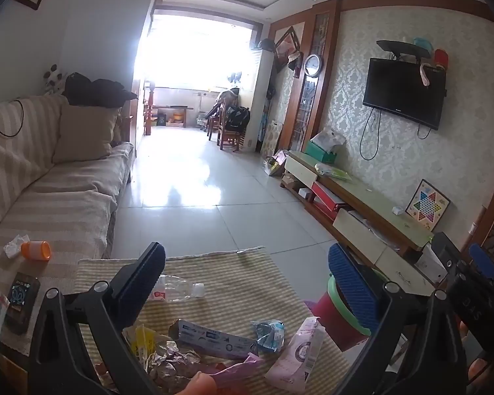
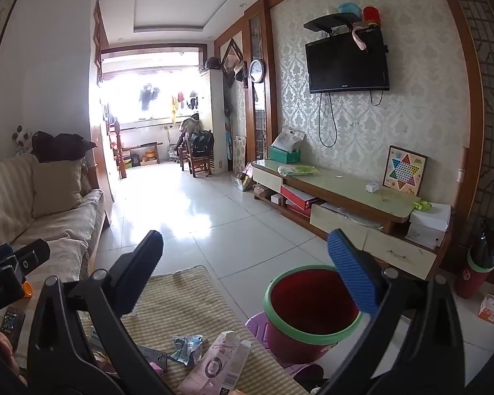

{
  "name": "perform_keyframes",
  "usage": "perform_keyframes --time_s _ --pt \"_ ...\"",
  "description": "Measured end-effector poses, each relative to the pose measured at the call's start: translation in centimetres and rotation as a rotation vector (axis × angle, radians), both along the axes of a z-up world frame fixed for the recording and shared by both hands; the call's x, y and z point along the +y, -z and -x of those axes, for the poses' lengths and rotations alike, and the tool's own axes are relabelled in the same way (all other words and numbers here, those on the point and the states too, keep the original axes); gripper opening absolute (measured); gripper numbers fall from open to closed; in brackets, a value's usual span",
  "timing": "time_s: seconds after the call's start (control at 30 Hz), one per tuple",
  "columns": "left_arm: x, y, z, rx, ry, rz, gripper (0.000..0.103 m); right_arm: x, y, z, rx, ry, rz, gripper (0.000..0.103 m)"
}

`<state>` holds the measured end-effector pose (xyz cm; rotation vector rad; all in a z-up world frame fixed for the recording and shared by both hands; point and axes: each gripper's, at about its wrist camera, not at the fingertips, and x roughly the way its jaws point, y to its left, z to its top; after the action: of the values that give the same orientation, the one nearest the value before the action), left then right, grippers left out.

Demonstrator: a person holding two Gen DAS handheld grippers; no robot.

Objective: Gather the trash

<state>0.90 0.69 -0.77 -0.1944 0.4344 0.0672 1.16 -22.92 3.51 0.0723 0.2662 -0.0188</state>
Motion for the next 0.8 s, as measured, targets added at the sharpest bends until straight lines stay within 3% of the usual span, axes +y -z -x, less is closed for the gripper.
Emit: perform_keyframes --time_s 0.8 --pt "0.15 0.31 -0.18 0.004 -0.005 0.004 0.095 0.37 -0.12 0.07 0.001 -0.002 0.009 0.099"
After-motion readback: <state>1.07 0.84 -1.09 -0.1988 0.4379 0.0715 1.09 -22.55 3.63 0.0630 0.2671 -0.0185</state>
